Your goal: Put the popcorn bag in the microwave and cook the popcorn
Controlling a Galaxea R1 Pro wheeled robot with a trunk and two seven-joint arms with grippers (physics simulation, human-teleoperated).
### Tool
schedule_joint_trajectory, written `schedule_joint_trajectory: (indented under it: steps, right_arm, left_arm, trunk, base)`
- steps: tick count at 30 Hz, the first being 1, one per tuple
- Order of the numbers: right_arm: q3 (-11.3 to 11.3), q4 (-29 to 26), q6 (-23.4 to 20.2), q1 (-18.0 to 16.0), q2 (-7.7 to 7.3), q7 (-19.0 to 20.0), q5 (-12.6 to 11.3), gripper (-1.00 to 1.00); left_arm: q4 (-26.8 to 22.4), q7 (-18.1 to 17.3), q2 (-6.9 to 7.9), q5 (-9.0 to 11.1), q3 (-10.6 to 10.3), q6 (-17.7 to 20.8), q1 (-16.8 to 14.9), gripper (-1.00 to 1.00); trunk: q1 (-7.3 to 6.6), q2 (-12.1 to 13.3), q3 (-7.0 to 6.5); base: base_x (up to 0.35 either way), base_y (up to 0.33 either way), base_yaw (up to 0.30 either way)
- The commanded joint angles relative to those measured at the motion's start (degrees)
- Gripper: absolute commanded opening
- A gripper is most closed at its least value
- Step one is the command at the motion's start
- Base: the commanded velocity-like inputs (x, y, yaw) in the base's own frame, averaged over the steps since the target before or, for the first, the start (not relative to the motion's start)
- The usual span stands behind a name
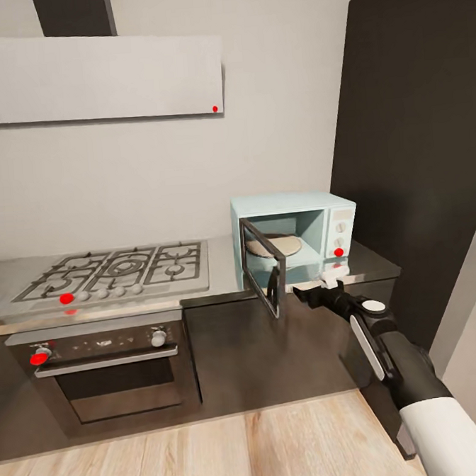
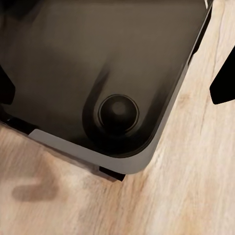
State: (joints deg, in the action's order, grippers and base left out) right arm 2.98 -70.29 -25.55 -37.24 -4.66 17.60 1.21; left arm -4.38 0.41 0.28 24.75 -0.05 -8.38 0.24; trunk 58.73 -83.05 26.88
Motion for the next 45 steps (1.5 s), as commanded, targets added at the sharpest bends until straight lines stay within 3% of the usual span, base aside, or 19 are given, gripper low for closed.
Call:
schedule_joint_trajectory:
  steps: [1,4,5,10,13,17,25,33,38,42,45]
  right_arm:
    - [-0.1,-0.1,-0.3,0.0,-0.10,0.1,0.1,1.00]
    - [-2.9,0.7,-0.2,0.0,-0.34,0.0,0.1,1.00]
    - [-6.1,5.3,-0.1,0.0,-1.85,0.2,0.3,1.00]
    - [-7.1,10.2,-0.7,0.0,-4.31,0.6,0.3,1.00]
    - [-7.2,11.1,-5.6,0.0,-4.03,0.6,0.0,1.00]
    - [-7.2,11.0,-8.0,0.0,-3.82,0.6,-0.2,1.00]
    - [-7.0,6.5,-9.2,0.5,-3.63,0.2,0.0,1.00]
    - [-6.7,10.4,-9.7,0.5,-3.48,0.3,0.2,1.00]
    - [-6.4,11.5,-9.7,0.5,-0.89,0.3,0.5,1.00]
    - [-1.5,13.4,-9.8,0.5,-0.63,0.3,0.4,1.00]
    - [-0.5,14.3,-9.8,0.5,-0.09,0.5,0.4,1.00]
  left_arm:
    - [-0.1,0.0,-0.01,0.2,0.0,-0.1,0.0,1.00]
    - [-0.1,0.0,-0.01,0.2,0.0,-0.1,0.0,1.00]
    - [-0.1,0.1,0.00,0.2,0.0,-0.1,0.0,1.00]
    - [-0.1,0.1,-0.08,0.1,0.2,-0.1,0.0,1.00]
    - [-0.1,0.1,-0.18,0.2,0.4,-0.1,0.0,1.00]
    - [-0.1,0.1,-0.12,0.4,0.5,-0.1,0.0,1.00]
    - [-0.1,0.1,-0.08,0.9,0.6,-0.1,0.0,1.00]
    - [-0.1,0.1,0.10,1.0,0.7,-0.1,0.0,1.00]
    - [-0.2,0.2,0.23,1.1,0.9,-0.1,0.0,1.00]
    - [-0.2,0.2,0.29,1.3,0.9,-0.1,0.0,1.00]
    - [-0.2,0.2,0.29,1.4,0.9,-0.1,0.0,1.00]
  trunk:
    - [0.00,0.0,0.05]
    - [0.00,0.0,0.05]
    - [0.00,0.0,0.05]
    - [0.00,0.0,0.05]
    - [0.00,0.0,0.05]
    - [0.00,0.0,0.05]
    - [0.00,0.0,0.05]
    - [0.00,0.0,0.05]
    - [0.00,0.0,0.05]
    - [0.00,0.0,0.05]
    - [0.00,0.0,0.05]
  base:
    - [0.000,0.000,0.000]
    - [0.000,0.000,0.000]
    - [0.000,0.000,0.000]
    - [-0.044,0.000,0.000]
    - [-0.288,0.000,0.000]
    - [-0.329,0.000,0.000]
    - [-0.335,0.000,0.006]
    - [-0.272,0.000,0.240]
    - [-0.014,0.000,0.272]
    - [0.000,0.000,0.284]
    - [0.000,0.000,0.286]
